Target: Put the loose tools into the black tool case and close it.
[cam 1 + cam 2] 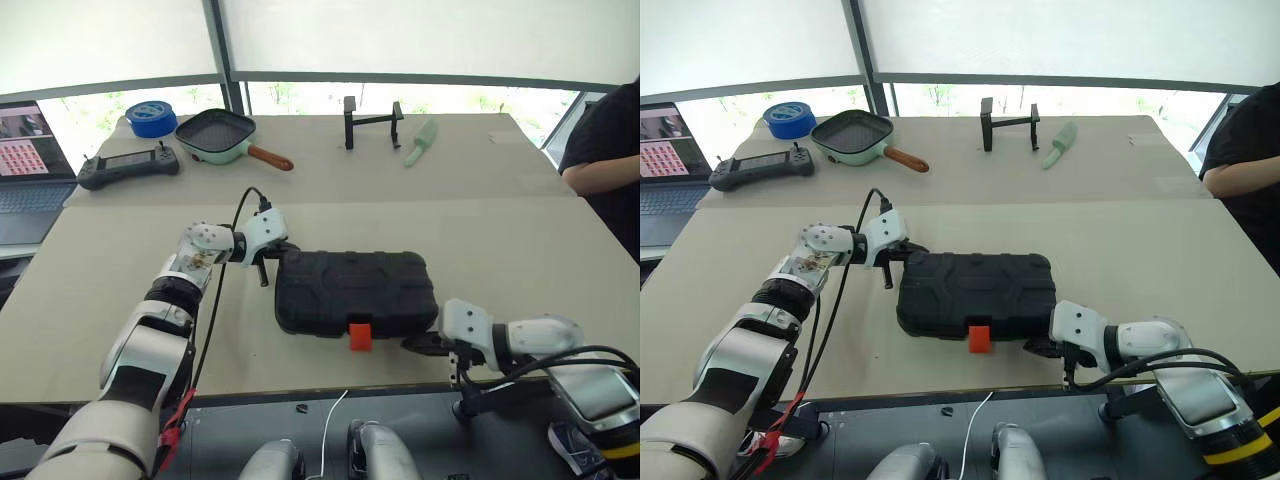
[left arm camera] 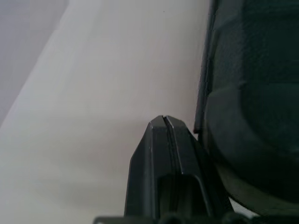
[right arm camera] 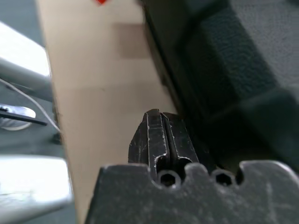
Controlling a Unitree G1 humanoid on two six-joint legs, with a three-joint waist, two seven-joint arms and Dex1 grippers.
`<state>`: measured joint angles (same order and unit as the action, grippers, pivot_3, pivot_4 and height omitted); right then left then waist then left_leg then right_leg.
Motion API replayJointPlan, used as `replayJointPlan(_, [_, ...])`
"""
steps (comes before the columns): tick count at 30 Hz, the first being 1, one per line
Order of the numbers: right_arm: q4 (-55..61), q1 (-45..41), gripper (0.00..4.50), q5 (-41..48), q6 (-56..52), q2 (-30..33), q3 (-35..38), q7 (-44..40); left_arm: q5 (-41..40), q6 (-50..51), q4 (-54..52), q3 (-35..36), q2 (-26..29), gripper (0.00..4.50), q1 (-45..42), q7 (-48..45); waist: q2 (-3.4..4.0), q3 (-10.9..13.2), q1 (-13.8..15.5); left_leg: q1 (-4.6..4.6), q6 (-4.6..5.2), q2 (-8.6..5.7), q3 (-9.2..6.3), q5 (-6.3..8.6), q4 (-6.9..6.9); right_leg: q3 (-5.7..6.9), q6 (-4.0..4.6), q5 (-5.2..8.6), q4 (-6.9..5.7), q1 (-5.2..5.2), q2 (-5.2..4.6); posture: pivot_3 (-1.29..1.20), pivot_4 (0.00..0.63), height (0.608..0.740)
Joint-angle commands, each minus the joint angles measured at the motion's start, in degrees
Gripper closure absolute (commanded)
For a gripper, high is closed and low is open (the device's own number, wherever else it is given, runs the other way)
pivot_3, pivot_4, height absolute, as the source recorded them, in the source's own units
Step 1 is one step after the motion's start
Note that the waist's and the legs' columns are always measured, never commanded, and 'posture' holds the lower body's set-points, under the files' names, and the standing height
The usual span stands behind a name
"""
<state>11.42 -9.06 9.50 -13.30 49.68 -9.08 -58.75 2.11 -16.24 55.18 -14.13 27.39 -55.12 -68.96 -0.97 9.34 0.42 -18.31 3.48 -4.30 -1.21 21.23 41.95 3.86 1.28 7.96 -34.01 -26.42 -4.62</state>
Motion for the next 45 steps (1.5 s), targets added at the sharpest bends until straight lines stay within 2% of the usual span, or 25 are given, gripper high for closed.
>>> replayJointPlan(1, [-6.16, -5.68, 4.50, -3.64, 3.19, -1.33, 3.20, 5.13, -3.68, -0.07, -8.90, -0.01, 1.40, 4.47, 3.59, -10.32, 0.00, 0.00, -0.05, 0.02, -0.03, 0.02, 0.03, -0.02, 0.00, -0.03, 0.04, -0.03, -0.02, 0.00, 0.02, 0.00, 0.150, 0.740])
replayJointPlan(4, [-9.89, -8.13, 4.50, -3.35, 2.86, -1.83, 5.48, 6.56, -7.31, 4.76, -20.69, 1.15, 2.71, 4.47, 9.24, -12.28, 0.01, 0.00, 0.06, 0.03, -0.04, 0.06, 0.03, -0.03, 0.02, -0.10, 0.08, -0.05, -0.06, -0.01, 0.07, 0.00, 0.150, 0.740])
replayJointPlan(7, [-7.60, -6.29, 4.50, 0.10, 0.78, -0.20, 8.14, 3.41, -9.97, 10.33, -29.29, 3.37, 4.18, 4.47, 11.79, -11.15, 0.02, 0.00, 0.49, -0.14, -0.03, 0.09, -0.04, -0.03, 0.00, -0.08, 0.09, -0.05, -0.04, -0.17, 0.15, 0.00, 0.150, 0.740])
replayJointPlan(11, [0.13, -1.29, 4.50, 7.58, -3.84, 3.09, 14.09, -1.62, -16.03, 24.29, -35.38, 7.28, 4.34, 4.47, 8.68, -9.18, 0.03, 0.00, 0.78, -0.90, -0.02, 0.08, -0.13, -0.04, 0.40, 0.13, 0.11, -0.06, -0.15, -0.73, 0.19, 0.00, 0.150, 0.740])
replayJointPlan(14, [5.20, 1.07, 4.50, 12.83, -8.52, 4.00, 17.93, -2.45, -17.62, 28.55, -39.13, 6.59, 3.70, 4.47, 7.19, -10.02, 0.04, 0.00, 0.59, -0.94, -0.02, 0.06, -0.14, -0.03, 0.69, 0.15, 0.14, -0.11, -0.13, -0.65, 0.16, 0.00, 0.150, 0.740])
replayJointPlan(18, [10.15, 3.34, 4.50, 13.96, -10.80, 4.38, 18.06, -1.99, -13.26, 25.13, -40.81, -0.29, 0.14, 4.47, 7.95, -10.40, 0.10, -0.03, 0.54, -0.60, -0.02, 0.09, -0.14, -0.02, 0.61, -0.01, 0.09, -0.22, -0.06, -0.27, 0.17, 0.00, 0.150, 0.740])
replayJointPlan(21, [11.30, 2.72, 4.50, 13.08, -11.85, 3.01, 15.60, -0.39, -6.98, 18.21, -36.61, -6.00, -1.31, 4.47, 8.78, -10.10, 0.09, -0.03, 0.57, -0.13, -0.01, 0.12, -0.13, -0.02, 0.29, -0.09, 0.07, -0.20, 0.03, 0.10, 0.19, 0.00, 0.150, 0.740])
replayJointPlan(24, [11.15, 1.67, 4.50, 10.97, -12.48, 1.69, 11.73, 0.97, -1.47, 9.50, -30.74, -9.89, -1.78, 4.47, 8.46, -8.83, 0.08, -0.04, 0.49, -0.10, -0.01, 0.17, -0.12, -0.02, 0.25, -0.11, 0.09, -0.19, 0.02, 0.08, 0.23, 0.00, 0.150, 0.740])
replayJointPlan(26, [10.75, 1.41, 4.50, 9.44, -12.95, 1.38, 9.54, 1.69, 0.04, 5.97, -28.14, -10.78, -1.91, 4.47, 8.03, -8.35, 0.13, -0.08, 0.56, -0.04, -0.01, 0.17, -0.09, -0.02, 0.23, -0.13, 0.09, -0.18, 0.02, 0.10, 0.20, 0.00, 0.150, 0.740])
replayJointPlan(30, [7.87, 1.85, 4.50, 5.13, -12.28, 0.74, 5.50, 3.61, -0.70, 5.08, -26.54, -10.31, -2.58, 4.47, 7.21, -8.42, 0.13, -0.14, 0.60, 0.02, 0.00, 0.16, -0.08, -0.02, 0.27, -0.15, 0.09, -0.19, 0.01, 0.19, 0.18, 0.00, 0.150, 0.740])
replayJointPlan(37, [4.79, 1.47, 4.50, 2.66, -11.04, -1.84, 4.98, 6.06, -1.88, 4.93, -27.56, -9.63, -3.66, 4.47, 7.21, -8.40, 0.12, -0.18, 0.74, 0.02, 0.01, 0.16, -0.07, -0.02, 0.27, -0.15, 0.09, -0.19, -0.01, 0.18, 0.20, 0.00, 0.150, 0.740])
replayJointPlan(40, [8.80, 3.61, 4.50, 7.86, -11.67, 0.62, 9.47, 1.75, -1.92, 4.98, -28.10, -9.45, -3.67, 4.47, 7.38, -8.42, 0.13, -0.18, 1.12, 0.00, 0.02, 0.15, -0.07, -0.02, 0.27, -0.14, 0.08, -0.19, 0.00, 0.16, 0.21, 0.00, 0.150, 0.740])
replayJointPlan(43, [15.07, 4.48, 4.50, 21.49, -19.20, 2.59, 18.70, -2.93, -1.90, 4.77, -28.13, -9.27, -3.44, 4.47, 7.45, -8.66, 0.14, -0.19, 1.12, -0.01, 0.03, 0.15, -0.09, -0.01, 0.24, -0.12, 0.08, -0.18, 0.02, 0.14, 0.23, 0.00, 0.150, 0.740])
replayJointPlan(45, [16.44, 3.19, 4.50, 25.26, -22.55, 3.11, 21.23, -2.19, -1.76, 4.39, -27.77, -9.20, -3.40, 4.47, 7.38, -8.71, 0.14, -0.19, 1.16, 0.00, 0.03, 0.17, -0.09, -0.01, 0.24, -0.13, 0.09, -0.18, 0.03, 0.17, 0.23, 0.00, 0.150, 0.740])
